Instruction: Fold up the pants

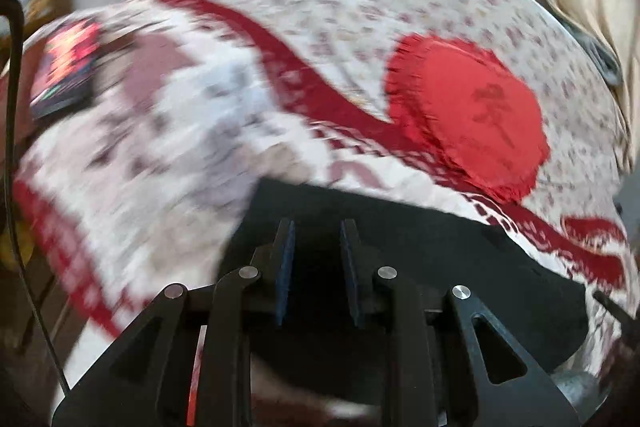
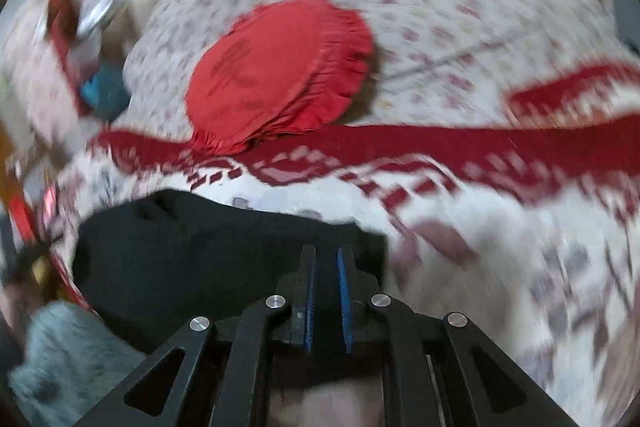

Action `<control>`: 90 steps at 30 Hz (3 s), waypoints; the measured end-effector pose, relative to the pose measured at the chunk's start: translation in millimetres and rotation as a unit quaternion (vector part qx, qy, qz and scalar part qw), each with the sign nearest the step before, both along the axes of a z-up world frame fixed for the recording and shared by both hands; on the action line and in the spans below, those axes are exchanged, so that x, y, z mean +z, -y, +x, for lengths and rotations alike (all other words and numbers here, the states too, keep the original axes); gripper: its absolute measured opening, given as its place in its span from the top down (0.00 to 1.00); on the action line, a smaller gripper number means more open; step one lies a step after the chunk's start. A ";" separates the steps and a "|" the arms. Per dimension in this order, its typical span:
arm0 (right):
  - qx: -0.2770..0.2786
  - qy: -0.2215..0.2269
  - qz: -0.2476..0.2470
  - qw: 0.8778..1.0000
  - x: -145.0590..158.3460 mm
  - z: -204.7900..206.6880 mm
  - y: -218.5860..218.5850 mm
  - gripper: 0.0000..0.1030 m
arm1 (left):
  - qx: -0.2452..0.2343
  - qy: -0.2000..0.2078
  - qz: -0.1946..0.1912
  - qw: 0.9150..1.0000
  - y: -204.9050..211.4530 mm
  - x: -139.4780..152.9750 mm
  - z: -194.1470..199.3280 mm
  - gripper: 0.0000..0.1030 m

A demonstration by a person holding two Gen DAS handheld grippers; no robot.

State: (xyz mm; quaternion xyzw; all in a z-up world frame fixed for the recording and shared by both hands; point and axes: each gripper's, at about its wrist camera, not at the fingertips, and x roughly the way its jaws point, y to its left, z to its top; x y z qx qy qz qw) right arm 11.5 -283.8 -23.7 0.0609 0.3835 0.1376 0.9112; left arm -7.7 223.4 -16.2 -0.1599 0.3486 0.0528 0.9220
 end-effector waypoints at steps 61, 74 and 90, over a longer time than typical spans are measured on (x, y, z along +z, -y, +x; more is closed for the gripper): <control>0.116 -0.125 0.027 0.985 -12.4 140.3 -162.5 0.93 | 0.034 -0.017 -0.065 0.997 -10.8 -61.2 43.5 0.78; -0.057 -0.146 0.136 0.978 -35.3 83.1 57.3 0.97 | 0.044 -0.083 -0.086 0.992 -10.2 -29.4 51.8 0.77; -0.053 -0.117 0.247 0.960 -50.2 17.5 100.3 0.95 | -0.153 -0.052 -0.183 0.970 164.0 6.5 4.1 0.57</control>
